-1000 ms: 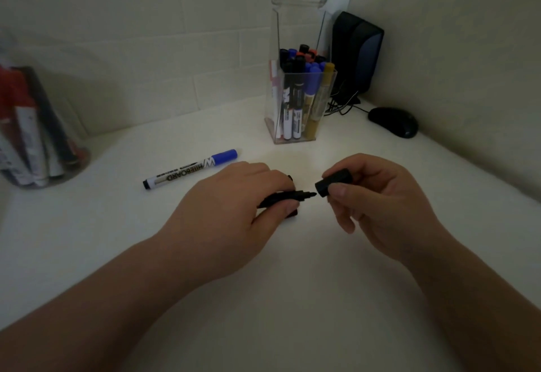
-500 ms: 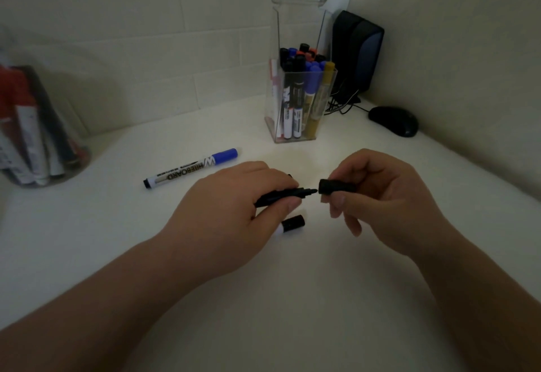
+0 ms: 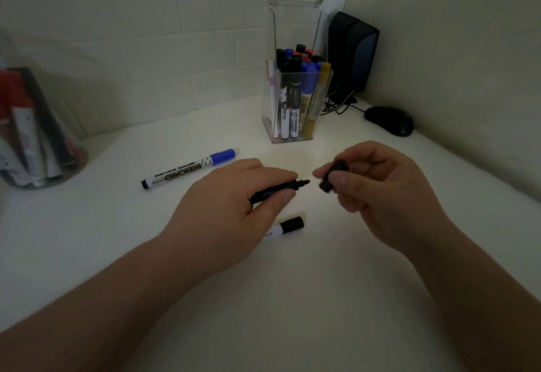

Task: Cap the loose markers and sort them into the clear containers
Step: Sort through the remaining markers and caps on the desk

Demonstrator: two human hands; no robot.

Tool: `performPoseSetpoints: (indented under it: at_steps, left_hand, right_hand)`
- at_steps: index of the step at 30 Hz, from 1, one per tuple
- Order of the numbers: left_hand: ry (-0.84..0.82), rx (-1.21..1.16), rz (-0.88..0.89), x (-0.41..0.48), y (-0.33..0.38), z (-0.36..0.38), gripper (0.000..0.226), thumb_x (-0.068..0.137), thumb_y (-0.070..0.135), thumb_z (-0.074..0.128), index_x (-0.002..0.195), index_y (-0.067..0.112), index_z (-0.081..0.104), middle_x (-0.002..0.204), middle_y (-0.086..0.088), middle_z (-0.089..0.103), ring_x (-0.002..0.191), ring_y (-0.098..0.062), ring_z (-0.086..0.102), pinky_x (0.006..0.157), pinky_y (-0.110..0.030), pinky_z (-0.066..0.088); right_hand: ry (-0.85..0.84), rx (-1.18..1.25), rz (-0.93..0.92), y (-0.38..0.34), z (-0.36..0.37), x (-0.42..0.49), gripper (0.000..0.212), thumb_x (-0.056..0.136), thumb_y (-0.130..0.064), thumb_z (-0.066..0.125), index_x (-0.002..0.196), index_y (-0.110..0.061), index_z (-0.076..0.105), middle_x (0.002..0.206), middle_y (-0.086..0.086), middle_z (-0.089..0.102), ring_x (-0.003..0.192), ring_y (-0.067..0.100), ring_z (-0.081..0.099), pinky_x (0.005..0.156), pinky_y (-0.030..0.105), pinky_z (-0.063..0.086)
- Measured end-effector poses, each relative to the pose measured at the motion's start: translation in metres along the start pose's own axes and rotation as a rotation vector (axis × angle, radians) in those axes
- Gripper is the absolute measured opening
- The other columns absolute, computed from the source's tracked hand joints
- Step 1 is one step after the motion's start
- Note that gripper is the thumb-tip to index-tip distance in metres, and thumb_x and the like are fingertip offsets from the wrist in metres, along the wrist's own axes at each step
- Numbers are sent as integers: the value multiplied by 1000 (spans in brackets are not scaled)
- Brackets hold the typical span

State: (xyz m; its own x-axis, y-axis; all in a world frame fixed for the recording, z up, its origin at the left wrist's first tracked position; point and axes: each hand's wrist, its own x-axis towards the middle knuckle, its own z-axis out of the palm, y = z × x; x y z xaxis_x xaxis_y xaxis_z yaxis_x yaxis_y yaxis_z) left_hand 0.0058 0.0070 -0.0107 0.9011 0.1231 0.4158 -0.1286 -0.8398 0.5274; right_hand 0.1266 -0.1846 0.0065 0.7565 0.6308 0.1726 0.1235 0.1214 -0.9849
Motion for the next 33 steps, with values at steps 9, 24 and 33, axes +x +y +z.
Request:
performPoseSetpoints:
  at_steps: [9,24,33]
  left_hand:
    - [42,16,2,1,-2,-1,32,94,50,56,120,37,71,85,19,62,81,-2,58,68,-19,43]
    - [-47,-4,98,3,1,-4,27,93,47,58,108,33,75,74,14,63,75,-2,56,67,-24,44]
    - [-59,55,156,1,3,-3,29,97,42,55,122,35,68,85,20,63,76,3,49,65,-16,42]
  right_hand:
    - [-41,38,-24,8,3,0,21,66,-15,79,84,-10,72,88,22,73,70,32,71,64,33,59]
    - [-73,-207,-55,-5,9,-8,19,68,-8,77,85,-2,69,75,16,74,63,33,73,62,36,62]
    - [-16,-400,-20,-5,18,-11,28,76,-35,72,72,-7,66,55,9,66,40,22,58,41,28,47]
